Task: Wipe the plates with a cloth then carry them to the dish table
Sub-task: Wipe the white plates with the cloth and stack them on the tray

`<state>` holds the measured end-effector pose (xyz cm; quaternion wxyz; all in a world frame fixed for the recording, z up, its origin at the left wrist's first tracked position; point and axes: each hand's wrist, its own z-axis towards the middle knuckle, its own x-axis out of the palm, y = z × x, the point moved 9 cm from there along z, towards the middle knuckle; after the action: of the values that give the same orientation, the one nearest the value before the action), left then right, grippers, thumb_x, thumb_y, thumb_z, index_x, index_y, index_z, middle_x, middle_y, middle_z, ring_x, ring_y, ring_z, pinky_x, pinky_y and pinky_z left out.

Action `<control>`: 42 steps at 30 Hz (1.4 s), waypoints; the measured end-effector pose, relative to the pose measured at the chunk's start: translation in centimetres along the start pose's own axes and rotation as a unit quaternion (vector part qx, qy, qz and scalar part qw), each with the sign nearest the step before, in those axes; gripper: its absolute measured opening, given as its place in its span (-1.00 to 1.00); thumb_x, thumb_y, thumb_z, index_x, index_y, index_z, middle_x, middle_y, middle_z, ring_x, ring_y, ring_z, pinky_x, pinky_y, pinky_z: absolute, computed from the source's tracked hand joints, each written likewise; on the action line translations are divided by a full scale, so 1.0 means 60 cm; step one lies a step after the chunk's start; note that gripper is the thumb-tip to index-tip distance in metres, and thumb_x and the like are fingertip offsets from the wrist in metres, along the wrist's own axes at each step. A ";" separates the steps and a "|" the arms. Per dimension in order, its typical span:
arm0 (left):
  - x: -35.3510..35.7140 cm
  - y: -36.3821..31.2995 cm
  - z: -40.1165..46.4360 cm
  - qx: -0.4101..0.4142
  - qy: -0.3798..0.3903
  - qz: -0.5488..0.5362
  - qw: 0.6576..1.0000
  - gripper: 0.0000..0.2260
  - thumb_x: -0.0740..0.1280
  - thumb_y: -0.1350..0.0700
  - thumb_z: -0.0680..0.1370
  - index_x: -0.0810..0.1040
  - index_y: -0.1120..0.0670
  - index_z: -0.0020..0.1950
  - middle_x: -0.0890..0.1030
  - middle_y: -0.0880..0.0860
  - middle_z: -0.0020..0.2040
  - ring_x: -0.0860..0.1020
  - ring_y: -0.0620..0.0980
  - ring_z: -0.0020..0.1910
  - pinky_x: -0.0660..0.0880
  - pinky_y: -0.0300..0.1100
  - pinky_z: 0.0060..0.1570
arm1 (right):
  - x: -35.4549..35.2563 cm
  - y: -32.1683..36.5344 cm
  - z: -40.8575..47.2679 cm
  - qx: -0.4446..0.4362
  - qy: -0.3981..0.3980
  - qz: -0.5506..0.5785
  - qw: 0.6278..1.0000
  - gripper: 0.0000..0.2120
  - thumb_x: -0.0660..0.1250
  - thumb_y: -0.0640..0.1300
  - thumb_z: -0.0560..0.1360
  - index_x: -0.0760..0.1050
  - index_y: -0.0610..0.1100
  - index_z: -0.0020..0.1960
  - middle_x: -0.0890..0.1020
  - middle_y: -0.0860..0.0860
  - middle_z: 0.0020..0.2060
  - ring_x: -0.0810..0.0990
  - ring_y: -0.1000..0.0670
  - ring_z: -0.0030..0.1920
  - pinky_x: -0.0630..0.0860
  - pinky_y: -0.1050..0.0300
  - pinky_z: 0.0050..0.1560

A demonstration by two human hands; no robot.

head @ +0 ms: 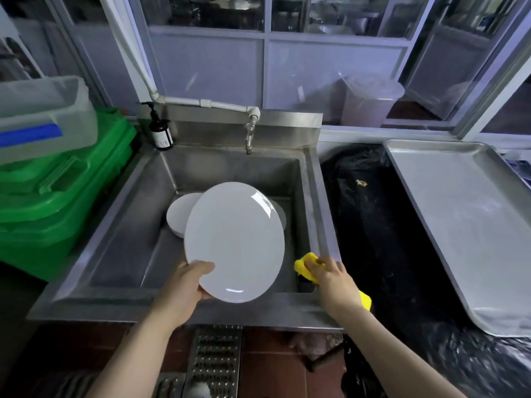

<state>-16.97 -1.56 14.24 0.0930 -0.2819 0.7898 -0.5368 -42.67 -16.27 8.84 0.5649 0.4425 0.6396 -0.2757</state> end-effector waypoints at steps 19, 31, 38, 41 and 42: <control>0.026 -0.055 0.085 -0.045 0.074 -0.048 0.995 -0.78 0.20 0.34 0.56 0.57 0.08 -0.05 0.71 -0.02 -0.24 0.58 0.05 -0.09 0.52 -0.04 -0.17 | -0.038 0.081 0.015 0.140 0.014 0.649 0.748 -0.79 0.23 -0.08 0.60 0.59 0.00 0.15 0.69 -0.15 -0.07 0.67 -0.04 -0.20 0.55 0.17 -0.23; 0.099 -0.064 0.143 -0.062 0.194 0.006 0.979 -0.79 0.28 0.25 0.55 0.57 0.03 0.12 0.71 0.03 -0.05 0.65 0.04 -0.03 0.61 -0.08 -0.09 | -0.037 0.057 0.028 0.165 -0.030 0.803 0.572 -0.76 0.25 -0.36 0.52 0.52 -0.17 0.14 0.67 -0.14 -0.09 0.65 -0.16 -0.16 0.63 -0.07 -0.09; 0.226 -0.079 0.194 -0.051 0.264 0.034 0.962 -0.71 0.20 0.11 0.61 0.47 -0.05 0.32 0.65 0.09 0.15 0.62 0.10 0.14 0.58 0.10 0.05 | -0.071 -0.096 0.052 0.184 -0.098 0.813 0.543 -0.78 0.26 -0.37 0.50 0.56 -0.17 0.07 0.67 -0.15 -0.17 0.67 -0.13 -0.25 0.60 0.07 -0.31; 0.274 -0.078 0.228 -0.044 0.231 0.054 0.971 -0.72 0.15 0.11 0.65 0.46 0.00 0.34 0.67 0.08 0.13 0.61 0.08 0.15 0.50 0.02 0.14 | -0.090 -0.197 0.064 0.195 -0.123 0.811 0.537 -0.79 0.26 -0.36 0.50 0.59 -0.14 0.01 0.67 -0.12 -0.19 0.67 -0.07 -0.27 0.59 0.12 -0.33; 0.292 -0.079 0.237 -0.042 0.222 0.058 0.972 -0.73 0.14 0.11 0.65 0.46 0.00 0.33 0.67 0.08 0.12 0.61 0.07 0.16 0.49 -0.01 0.15 | -0.098 -0.233 0.068 0.200 -0.132 0.809 0.536 -0.79 0.27 -0.35 0.50 0.60 -0.11 -0.05 0.66 -0.11 -0.20 0.66 -0.05 -0.28 0.58 0.13 -0.34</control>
<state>-23.36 -23.67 15.42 -0.0657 -0.1132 0.8273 -0.5463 -53.14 -27.60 11.58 0.5223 0.8313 -0.1449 0.1234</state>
